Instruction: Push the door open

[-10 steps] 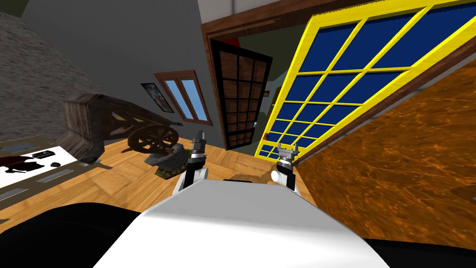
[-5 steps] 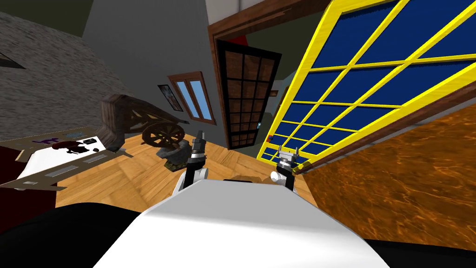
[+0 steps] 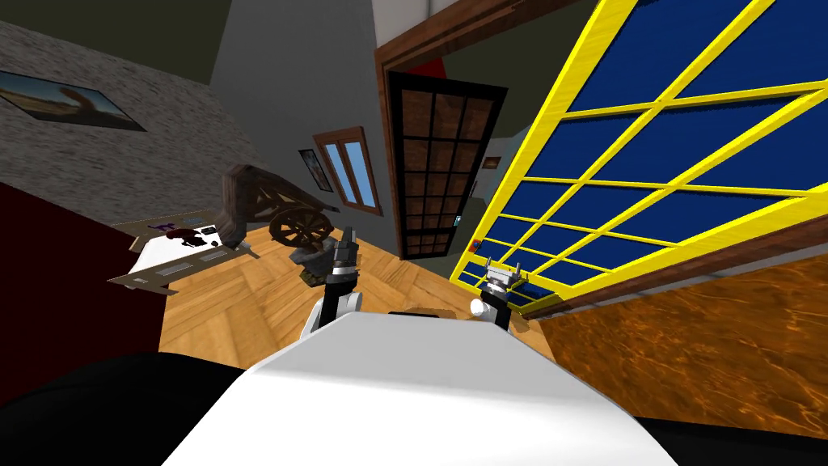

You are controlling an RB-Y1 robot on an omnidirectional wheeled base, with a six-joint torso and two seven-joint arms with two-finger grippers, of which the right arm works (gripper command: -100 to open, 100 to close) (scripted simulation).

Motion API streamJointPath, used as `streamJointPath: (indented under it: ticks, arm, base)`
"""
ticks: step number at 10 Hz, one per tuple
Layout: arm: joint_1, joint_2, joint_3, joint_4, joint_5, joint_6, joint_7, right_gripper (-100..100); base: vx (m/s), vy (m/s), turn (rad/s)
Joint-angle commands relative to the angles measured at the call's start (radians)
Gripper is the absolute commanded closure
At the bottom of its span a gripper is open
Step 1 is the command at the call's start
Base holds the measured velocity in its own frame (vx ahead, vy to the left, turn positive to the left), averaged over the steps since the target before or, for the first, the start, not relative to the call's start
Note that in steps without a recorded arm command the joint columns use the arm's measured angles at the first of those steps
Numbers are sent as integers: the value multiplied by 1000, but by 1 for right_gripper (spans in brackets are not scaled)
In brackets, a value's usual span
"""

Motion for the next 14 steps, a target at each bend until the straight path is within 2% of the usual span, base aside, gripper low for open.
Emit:
streamJointPath:
  ticks: [1,14]
  arm:
    - [-18,1,-5,47,-26,-22,-22,-100]
    - [-88,32,-38,322,-218,-157,-178,-100]
  base:
    - [20,-105,266]
    - [5,-107,205]
